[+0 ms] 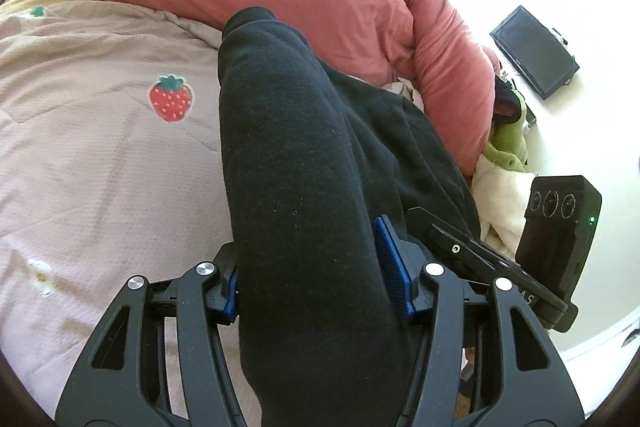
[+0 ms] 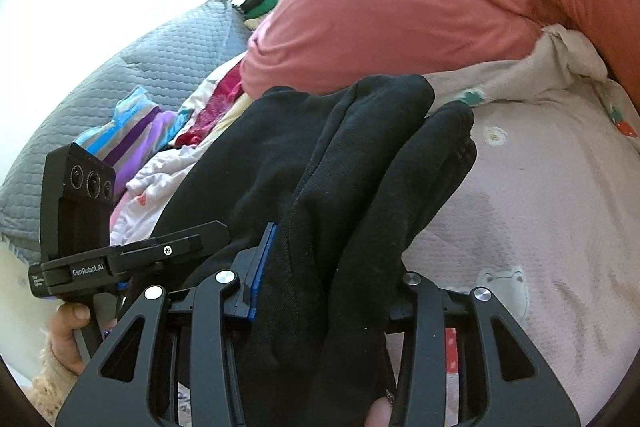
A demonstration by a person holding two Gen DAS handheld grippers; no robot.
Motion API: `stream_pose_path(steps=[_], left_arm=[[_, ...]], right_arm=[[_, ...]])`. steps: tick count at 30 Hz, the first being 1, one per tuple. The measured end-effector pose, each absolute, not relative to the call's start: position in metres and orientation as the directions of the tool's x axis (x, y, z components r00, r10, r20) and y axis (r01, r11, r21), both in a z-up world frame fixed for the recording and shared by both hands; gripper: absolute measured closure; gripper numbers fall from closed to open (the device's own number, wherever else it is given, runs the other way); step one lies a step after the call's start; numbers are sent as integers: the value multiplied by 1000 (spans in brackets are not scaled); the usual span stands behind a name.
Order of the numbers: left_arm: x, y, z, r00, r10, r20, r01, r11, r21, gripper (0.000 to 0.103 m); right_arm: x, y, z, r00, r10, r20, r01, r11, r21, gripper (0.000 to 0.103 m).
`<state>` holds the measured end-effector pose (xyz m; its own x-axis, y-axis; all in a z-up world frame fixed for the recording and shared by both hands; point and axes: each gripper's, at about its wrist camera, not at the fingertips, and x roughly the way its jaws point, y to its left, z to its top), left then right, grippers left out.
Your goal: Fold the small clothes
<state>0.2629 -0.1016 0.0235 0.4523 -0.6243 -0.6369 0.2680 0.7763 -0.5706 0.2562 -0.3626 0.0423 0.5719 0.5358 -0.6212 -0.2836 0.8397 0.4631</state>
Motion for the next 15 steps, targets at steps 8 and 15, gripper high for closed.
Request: stream_pose_path(steps=[8,15], left_arm=[[239,-78,17,457,-596,-660,250,798,-548,56],[225,-63,1,460,-577,-675,206,809,-551,56]], right_arm=[[244,-333,37,548,552,-629,-307,832,462,65],[238,-314,23,519,552,-653,-312,833,457,65]])
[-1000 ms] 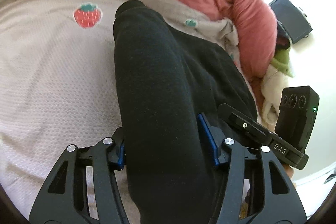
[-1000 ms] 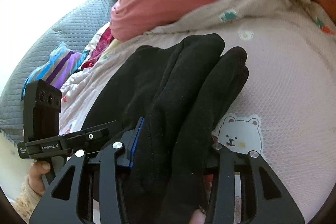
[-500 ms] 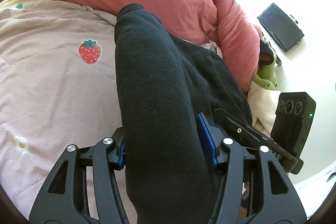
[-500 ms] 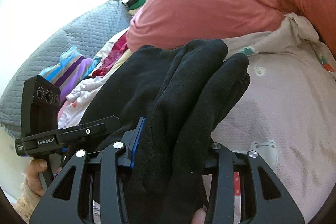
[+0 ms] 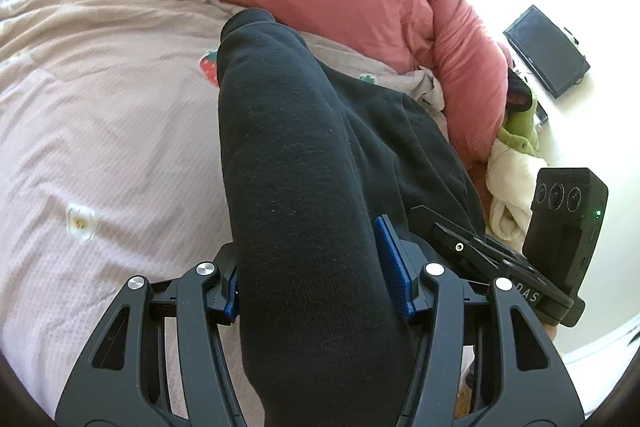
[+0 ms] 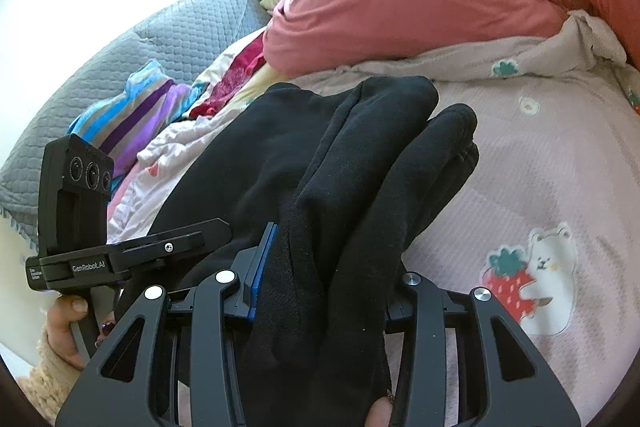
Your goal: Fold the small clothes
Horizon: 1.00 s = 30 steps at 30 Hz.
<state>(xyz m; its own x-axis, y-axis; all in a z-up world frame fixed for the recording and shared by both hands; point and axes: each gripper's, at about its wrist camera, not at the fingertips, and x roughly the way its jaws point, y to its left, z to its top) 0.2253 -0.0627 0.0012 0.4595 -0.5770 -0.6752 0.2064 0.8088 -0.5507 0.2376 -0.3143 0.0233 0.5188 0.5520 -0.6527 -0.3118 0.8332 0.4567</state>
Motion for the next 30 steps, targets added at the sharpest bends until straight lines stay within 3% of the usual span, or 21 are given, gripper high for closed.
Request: stream_pose_path(steps=[13,16,22,30], left_arm=[[223,-34,-62,405,-537,-740,111,832,-544,56],[221,-30,-71,406,-540,-737,111,830,-547,51],[220,-35,-69,416,-509,-754,129,854,-505,42],[222,-31,-76,410,-510,-756,117,852,-511,37]], right_arm=[[233,-277,-36,473,490,-733,-287,872,398,63],[229,-278,-42,489,474,-733,-277,881,385,57],[230,-283,-47,509,394,-765,-234,919,318,32],[231,-288,-53,504,379,-776,-190,925,329,21]])
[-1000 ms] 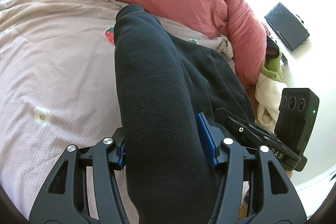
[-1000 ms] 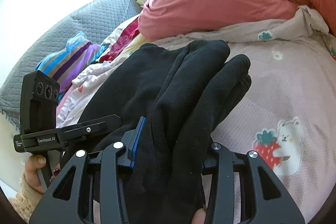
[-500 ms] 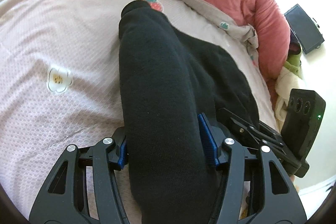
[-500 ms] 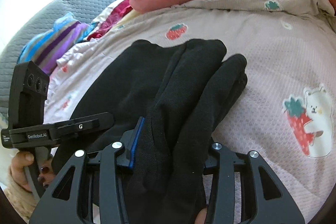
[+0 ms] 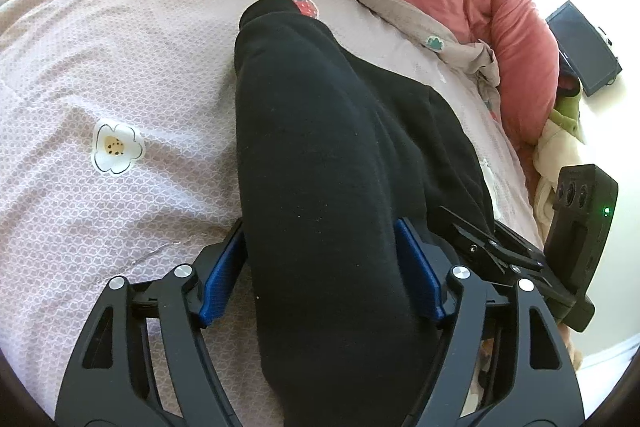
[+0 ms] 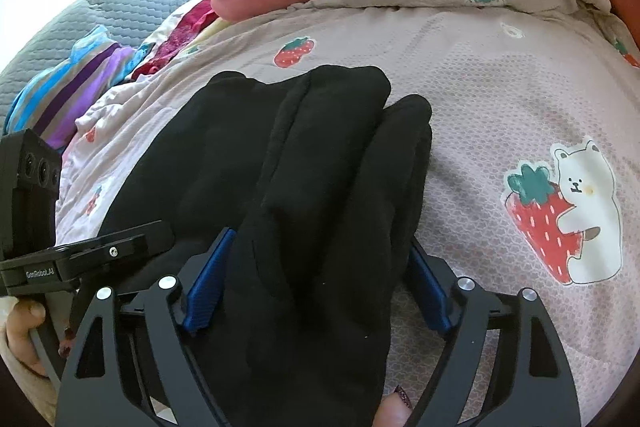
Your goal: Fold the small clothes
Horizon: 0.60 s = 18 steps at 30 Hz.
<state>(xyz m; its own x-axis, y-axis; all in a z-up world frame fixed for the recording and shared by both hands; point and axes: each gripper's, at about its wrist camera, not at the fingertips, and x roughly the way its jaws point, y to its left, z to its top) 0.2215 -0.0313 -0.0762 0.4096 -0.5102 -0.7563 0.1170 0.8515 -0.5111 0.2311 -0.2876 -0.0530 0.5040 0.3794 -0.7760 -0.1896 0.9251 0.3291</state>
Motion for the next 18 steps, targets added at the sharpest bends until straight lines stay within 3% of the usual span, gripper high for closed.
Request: stream_pose_path(steps=[5,18], left_arm=[[219,-29,-73,412,-508,-756,123,854,-506,37],[213,-22,-63,428,-498,-754,130,860,-494,36]], right_arm=[[227,-289,-48,518,347,-781,-178,938,298,15],[205,-299,-33,555,284,-782,-152,959,240,10]])
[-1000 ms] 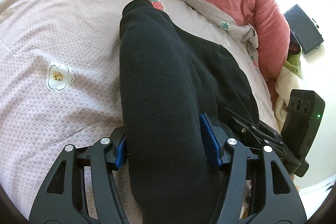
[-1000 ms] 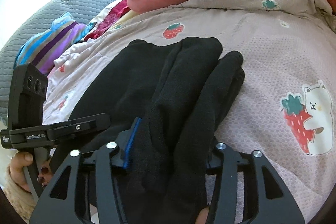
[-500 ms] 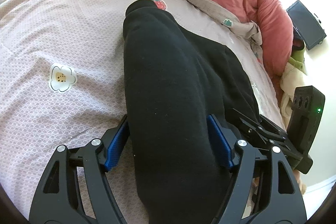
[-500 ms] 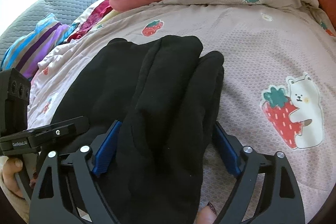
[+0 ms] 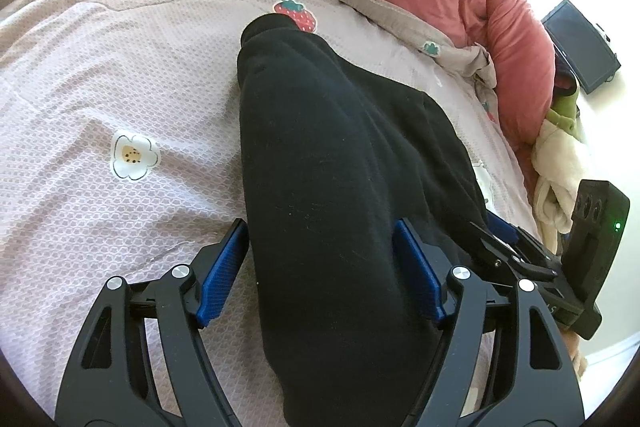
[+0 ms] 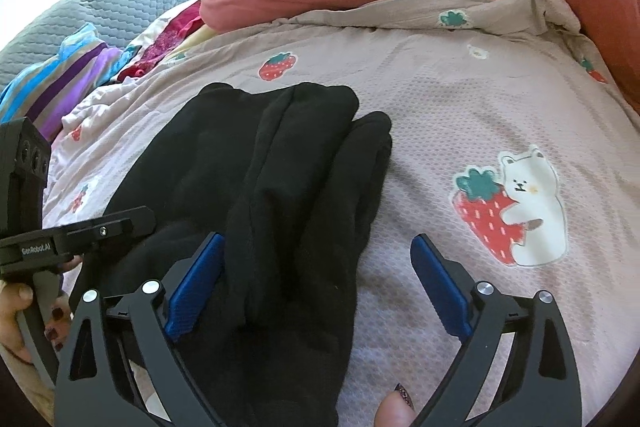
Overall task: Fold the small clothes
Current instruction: 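Open both grippers and withdraw them from the folded black shirt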
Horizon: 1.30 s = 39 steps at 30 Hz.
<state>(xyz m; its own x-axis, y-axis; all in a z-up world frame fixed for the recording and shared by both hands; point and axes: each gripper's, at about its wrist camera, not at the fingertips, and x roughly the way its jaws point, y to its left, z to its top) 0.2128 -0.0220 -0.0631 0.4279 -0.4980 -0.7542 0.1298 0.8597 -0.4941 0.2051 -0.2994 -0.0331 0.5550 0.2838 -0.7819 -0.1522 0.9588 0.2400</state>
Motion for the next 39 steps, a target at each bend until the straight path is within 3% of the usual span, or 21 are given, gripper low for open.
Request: stream_pose_path(steps=[8,15,25,33,39], left_arm=[[206,-21,-52,446,-491,-749,142,865,-482,35],[196,-21,-29,495,-483,-723,165,869,-467,35],[172,-23,13,587,-462,-665,218,881,-420,10],[135,-13,38,680,-418,-603,218,900,-377,9],[100,-11,38,701,-374,-607,214,923,-321,9]], right_arm=[[200,-301,-29,556,269,-787,-126,963,240,9],[181,-312,0,635,270,-724,-117,960,255,6],[143,-319,44,729,245,-639,-115,964,239,5],[97,-305,75,804,226,-550,-126,969,213,5],[64,-295,79,816,222,-534,-119,968,221,5]])
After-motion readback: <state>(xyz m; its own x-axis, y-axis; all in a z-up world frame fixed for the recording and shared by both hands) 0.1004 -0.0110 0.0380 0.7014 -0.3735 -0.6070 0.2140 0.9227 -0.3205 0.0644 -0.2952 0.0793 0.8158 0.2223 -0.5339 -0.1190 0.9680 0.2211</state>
